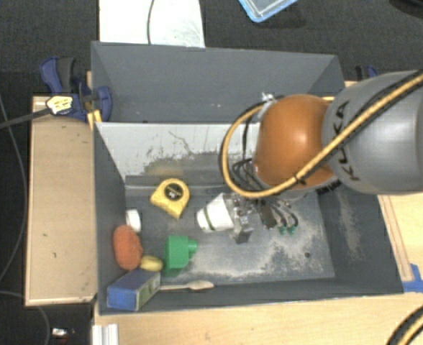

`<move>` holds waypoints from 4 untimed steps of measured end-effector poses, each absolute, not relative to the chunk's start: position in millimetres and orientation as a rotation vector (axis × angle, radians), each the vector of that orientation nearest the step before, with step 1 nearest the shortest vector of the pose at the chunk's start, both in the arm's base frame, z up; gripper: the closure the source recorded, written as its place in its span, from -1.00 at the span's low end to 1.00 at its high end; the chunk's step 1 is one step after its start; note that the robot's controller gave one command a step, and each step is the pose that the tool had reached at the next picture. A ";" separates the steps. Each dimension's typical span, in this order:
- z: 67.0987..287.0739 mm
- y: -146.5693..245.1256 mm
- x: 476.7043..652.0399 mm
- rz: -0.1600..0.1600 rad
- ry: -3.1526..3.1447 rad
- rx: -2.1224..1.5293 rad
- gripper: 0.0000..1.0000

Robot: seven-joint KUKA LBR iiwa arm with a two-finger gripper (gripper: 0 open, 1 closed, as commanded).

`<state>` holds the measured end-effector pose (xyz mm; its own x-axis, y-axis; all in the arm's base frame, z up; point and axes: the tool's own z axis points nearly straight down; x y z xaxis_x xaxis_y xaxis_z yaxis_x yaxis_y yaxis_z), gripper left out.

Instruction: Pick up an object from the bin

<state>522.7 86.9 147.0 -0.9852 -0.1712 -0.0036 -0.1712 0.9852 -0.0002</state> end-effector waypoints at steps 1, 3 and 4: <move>222.4 75.9 526.5 0.000 3.129 -0.269 1.00; 108.5 115.6 560.4 -0.005 3.023 -0.751 1.00; 150.4 104.7 554.8 -0.003 3.045 -0.718 1.00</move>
Offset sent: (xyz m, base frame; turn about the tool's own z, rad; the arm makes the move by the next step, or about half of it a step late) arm 0.0338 0.0009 -0.0770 -0.3844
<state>554.8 104.7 150.4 -0.8947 -0.4465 -0.0121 -0.4465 0.8948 -0.0046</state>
